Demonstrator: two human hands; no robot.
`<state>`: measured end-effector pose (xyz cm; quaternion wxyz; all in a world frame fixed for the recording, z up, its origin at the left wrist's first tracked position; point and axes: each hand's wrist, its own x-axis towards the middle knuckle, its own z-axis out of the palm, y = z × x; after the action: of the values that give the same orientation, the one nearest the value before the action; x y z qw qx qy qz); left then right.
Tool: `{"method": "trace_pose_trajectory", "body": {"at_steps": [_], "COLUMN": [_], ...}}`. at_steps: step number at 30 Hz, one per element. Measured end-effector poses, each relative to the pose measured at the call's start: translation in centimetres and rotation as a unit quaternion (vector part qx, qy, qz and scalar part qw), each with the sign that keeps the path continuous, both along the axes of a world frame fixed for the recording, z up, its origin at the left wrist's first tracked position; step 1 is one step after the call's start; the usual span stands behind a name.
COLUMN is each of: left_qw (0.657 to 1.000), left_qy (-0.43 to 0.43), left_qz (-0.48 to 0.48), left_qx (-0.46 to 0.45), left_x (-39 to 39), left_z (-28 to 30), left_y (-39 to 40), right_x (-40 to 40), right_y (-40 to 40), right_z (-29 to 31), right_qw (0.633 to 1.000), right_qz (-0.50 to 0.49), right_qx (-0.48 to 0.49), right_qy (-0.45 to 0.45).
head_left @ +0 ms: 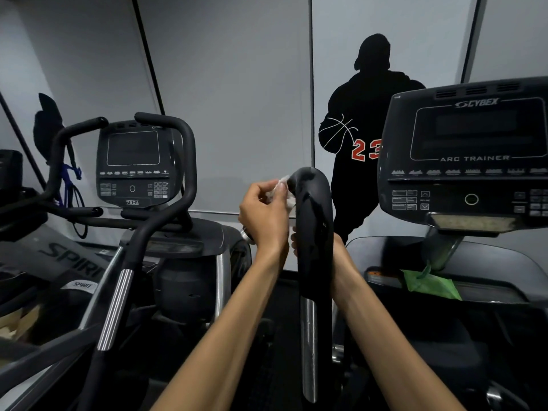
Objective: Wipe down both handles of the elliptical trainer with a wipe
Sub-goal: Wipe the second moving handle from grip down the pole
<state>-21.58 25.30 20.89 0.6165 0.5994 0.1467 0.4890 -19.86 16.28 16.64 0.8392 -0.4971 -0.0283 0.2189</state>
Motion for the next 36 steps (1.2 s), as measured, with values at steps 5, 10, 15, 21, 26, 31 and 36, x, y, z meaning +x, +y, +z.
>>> {"method": "trace_pose_trajectory", "body": {"at_steps": [5, 10, 15, 21, 26, 31, 36], "left_qw": [0.984, 0.972, 0.973, 0.966, 0.962, 0.974, 0.976], "left_qy": [-0.007, -0.015, -0.099, -0.05, 0.039, 0.068, 0.073], "left_qz": [-0.155, -0.232, -0.193, -0.223, -0.173, -0.115, -0.105], "left_qx": [-0.085, -0.039, 0.082, 0.117, 0.208, 0.184, 0.177], "left_x": [-2.1, -5.0, -5.8, -3.8, -3.6, -3.1, -2.8], "left_z": [1.8, 4.3, 8.7, 9.8, 8.5, 7.2, 5.9], "left_y": [-1.0, 0.4, 0.3, -2.1, -0.4, 2.0, 2.8], "right_x": [-0.6, -0.4, -0.6, -0.2, 3.6, 4.3, 3.2], "right_y": [-1.1, -2.0, -4.4, -4.9, -4.2, -3.9, -4.8], "right_z": [1.1, 3.7, 7.3, 11.6, 11.2, 11.5, 10.1], "right_qw": [0.998, 0.979, 0.916, 0.872, 0.871, 0.855, 0.845], "right_qz": [-0.042, -0.121, -0.228, -0.13, -0.137, -0.042, -0.035], "right_qx": [-0.005, 0.056, 0.076, 0.033, -0.112, -0.213, -0.122], "right_qy": [-0.041, -0.157, -0.322, -0.471, -0.457, -0.471, -0.52]}}
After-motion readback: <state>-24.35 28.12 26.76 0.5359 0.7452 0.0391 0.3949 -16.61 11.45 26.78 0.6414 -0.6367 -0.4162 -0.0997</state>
